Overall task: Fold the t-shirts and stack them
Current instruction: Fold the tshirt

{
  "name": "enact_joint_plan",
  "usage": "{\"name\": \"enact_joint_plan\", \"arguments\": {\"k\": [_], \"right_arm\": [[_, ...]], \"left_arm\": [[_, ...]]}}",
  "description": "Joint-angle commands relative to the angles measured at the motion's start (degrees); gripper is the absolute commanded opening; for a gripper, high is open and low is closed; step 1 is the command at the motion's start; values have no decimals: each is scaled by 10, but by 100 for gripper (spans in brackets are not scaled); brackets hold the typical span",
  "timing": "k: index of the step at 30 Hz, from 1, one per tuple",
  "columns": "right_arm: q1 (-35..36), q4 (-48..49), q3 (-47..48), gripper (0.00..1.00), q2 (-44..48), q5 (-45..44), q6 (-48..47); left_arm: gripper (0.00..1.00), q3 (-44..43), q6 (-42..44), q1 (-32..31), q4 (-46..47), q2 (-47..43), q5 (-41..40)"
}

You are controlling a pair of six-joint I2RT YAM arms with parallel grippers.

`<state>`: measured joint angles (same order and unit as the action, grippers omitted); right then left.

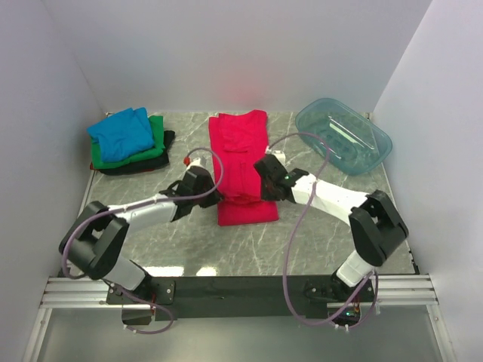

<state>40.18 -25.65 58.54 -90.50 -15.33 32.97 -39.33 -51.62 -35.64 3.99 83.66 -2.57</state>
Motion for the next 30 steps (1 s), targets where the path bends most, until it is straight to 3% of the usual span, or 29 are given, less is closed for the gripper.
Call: {"name": "enact_joint_plan", "arguments": {"k": [1, 16, 30], "right_arm": [[-21, 22, 68, 0, -33, 0, -45], [-83, -7, 249, 0, -180, 23, -90], [-109, -35, 348, 0, -264, 34, -99]], "left_arm": [[0, -57, 47, 35, 31, 31, 29], [0, -224, 96, 109, 18, 185, 91], [0, -298, 107, 135, -6, 266, 82]]}}
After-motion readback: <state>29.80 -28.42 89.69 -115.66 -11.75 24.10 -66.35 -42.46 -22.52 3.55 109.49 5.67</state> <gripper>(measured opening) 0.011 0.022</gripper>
